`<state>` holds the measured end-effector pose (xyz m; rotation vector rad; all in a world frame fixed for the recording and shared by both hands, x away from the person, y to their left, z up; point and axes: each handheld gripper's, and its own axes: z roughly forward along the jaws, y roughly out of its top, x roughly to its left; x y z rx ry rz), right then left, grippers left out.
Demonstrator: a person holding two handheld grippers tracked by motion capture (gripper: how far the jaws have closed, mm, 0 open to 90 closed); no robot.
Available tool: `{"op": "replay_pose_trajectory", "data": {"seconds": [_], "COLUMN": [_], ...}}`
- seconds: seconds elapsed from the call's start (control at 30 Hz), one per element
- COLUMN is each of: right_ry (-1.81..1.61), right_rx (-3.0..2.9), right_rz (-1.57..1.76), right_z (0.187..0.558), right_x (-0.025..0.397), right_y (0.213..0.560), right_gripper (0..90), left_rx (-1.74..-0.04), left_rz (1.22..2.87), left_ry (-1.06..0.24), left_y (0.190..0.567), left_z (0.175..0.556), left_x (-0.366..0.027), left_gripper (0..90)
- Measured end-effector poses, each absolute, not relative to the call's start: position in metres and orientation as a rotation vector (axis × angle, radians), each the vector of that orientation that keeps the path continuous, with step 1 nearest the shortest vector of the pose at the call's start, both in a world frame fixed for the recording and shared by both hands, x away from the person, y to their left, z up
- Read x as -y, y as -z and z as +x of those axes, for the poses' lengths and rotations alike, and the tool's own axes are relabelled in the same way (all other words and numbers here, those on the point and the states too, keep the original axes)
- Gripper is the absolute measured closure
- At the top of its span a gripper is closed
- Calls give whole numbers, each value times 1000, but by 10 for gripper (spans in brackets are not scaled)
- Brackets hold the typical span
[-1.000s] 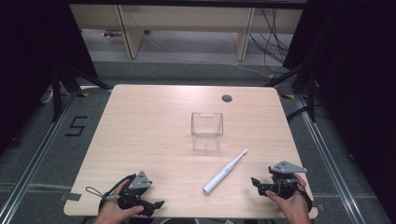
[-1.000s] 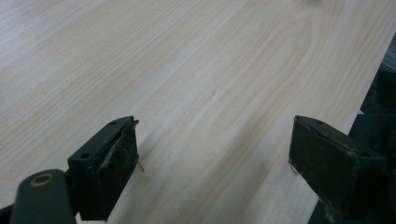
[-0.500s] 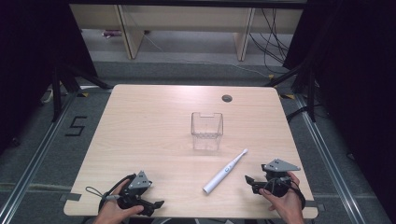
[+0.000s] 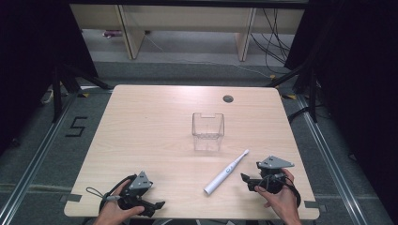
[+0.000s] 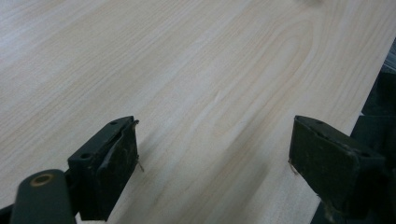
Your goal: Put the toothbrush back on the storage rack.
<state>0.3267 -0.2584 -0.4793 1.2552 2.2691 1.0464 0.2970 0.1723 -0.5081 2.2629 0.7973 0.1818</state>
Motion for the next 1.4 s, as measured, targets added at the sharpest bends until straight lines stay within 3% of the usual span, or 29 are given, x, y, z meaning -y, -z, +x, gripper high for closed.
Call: {"op": "replay_pose_trajectory", "data": {"seconds": [0.53, 1.4], "right_ry": [-1075, -1137], "right_rx": [-2309, -2445], "right_rz": [1135, 993], "right_z": [340, 344], "right_x": [241, 187], "right_y": [476, 473], "right_gripper": [345, 774], "left_rx": [-801, -814], "left_rz": [2259, 2260], "left_ry": [-184, -191], "left_y": [508, 508], "left_z": [297, 297], "left_x": [-173, -173], "left_gripper": [149, 149]}}
